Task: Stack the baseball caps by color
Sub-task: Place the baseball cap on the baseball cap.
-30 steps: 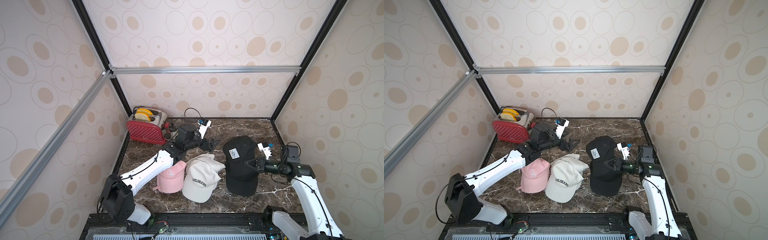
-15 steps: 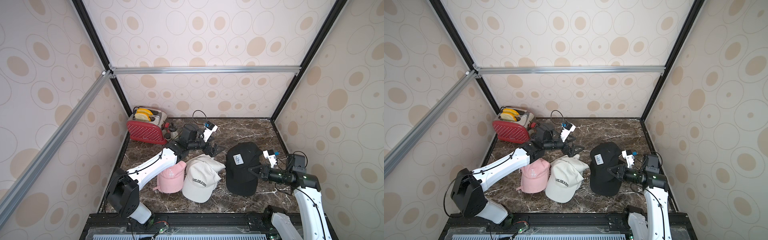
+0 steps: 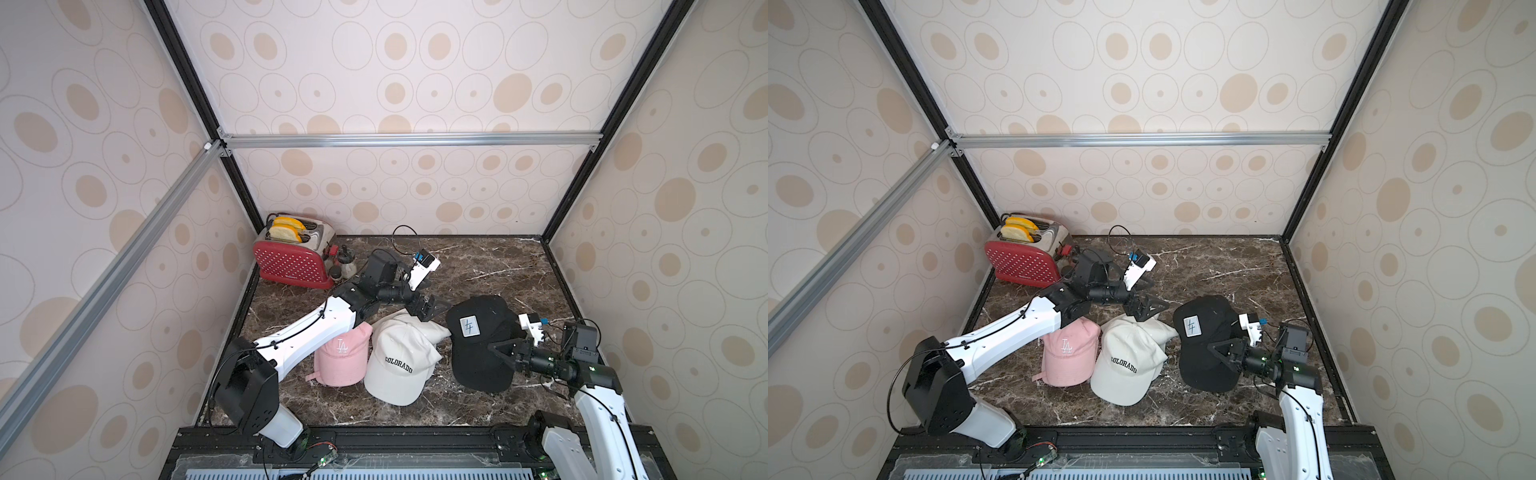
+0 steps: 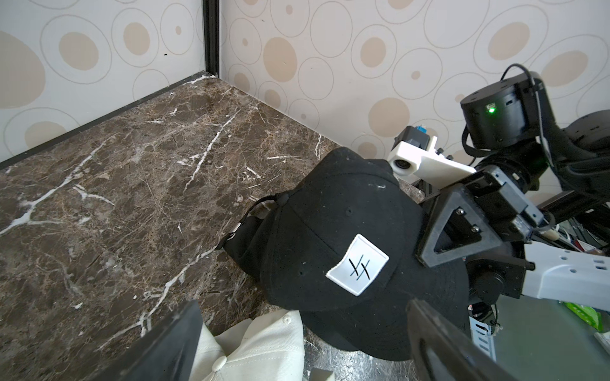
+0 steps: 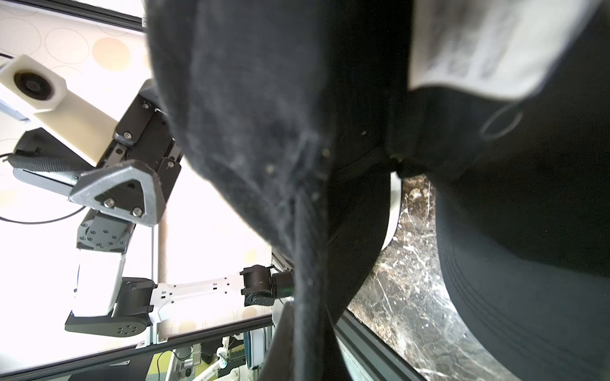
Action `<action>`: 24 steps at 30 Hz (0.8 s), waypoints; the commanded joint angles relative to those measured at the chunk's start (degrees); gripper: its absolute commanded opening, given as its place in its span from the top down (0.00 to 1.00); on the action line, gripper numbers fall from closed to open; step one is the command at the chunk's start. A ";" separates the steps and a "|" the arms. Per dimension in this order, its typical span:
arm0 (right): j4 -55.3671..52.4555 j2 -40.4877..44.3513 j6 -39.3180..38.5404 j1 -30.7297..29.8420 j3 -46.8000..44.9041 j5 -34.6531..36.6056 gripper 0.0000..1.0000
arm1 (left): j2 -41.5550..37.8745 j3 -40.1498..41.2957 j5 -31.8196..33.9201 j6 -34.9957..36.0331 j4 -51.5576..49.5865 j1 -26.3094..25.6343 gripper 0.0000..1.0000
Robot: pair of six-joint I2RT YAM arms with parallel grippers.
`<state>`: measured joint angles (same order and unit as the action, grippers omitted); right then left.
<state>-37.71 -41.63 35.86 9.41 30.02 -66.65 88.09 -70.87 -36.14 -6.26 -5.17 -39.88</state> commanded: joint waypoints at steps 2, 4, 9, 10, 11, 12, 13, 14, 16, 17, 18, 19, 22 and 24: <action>5.34 -2.42 0.04 0.27 2.97 -1.92 1.00 | 0.54 -2.59 -0.14 1.77 -0.53 -0.24 0.01; -0.14 -3.62 -4.22 0.26 5.03 -0.35 1.00 | 0.52 -2.54 0.08 2.22 -0.80 -0.29 0.01; -14.48 -7.49 -15.04 0.26 4.65 7.38 1.00 | 1.41 -2.78 0.81 2.82 -1.20 -0.29 0.01; -15.26 -7.31 -15.17 0.26 4.37 10.23 1.00 | 1.53 -2.75 0.92 2.84 -1.28 -0.25 0.01; -14.97 -6.69 -14.84 0.26 4.10 12.21 0.92 | 1.54 -2.78 1.07 2.91 -1.32 -0.27 0.01; -15.02 -6.28 -14.42 0.26 4.07 13.98 0.83 | 1.51 -2.73 1.20 2.95 -1.33 -0.29 0.01; -15.31 -6.05 -14.12 0.26 4.16 15.75 0.76 | 1.50 -2.82 1.32 3.05 -1.56 -0.29 0.01; -15.52 -6.16 -13.81 0.26 4.29 16.96 0.70 | 1.48 -2.94 1.40 3.23 -1.82 -0.27 0.01; -16.22 -6.78 -13.64 0.26 4.82 19.25 0.62 | 1.63 -2.96 1.66 3.42 -1.93 -0.24 0.01; -16.65 -7.27 -13.25 0.26 5.12 20.89 0.57 | 1.61 -2.88 1.77 3.42 -1.94 -0.29 0.01; -16.99 -7.56 -12.82 0.26 5.50 22.34 0.53 | 1.63 -2.88 1.86 3.45 -1.94 -0.29 0.01; -17.67 -7.55 -12.41 0.26 5.90 24.29 0.50 | 1.63 -2.87 1.93 3.52 -1.94 -0.29 0.01; -18.81 -5.25 -9.79 0.26 7.48 31.23 0.41 | 1.63 -2.95 2.04 3.58 -2.20 -0.29 0.01; -19.41 -1.60 -8.02 0.26 9.55 37.02 0.38 | 1.74 -3.00 2.02 3.65 -2.17 -0.28 0.01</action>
<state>-54.68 -47.20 25.61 9.41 36.01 -39.68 89.47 -71.50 -34.35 -3.97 -6.55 -39.92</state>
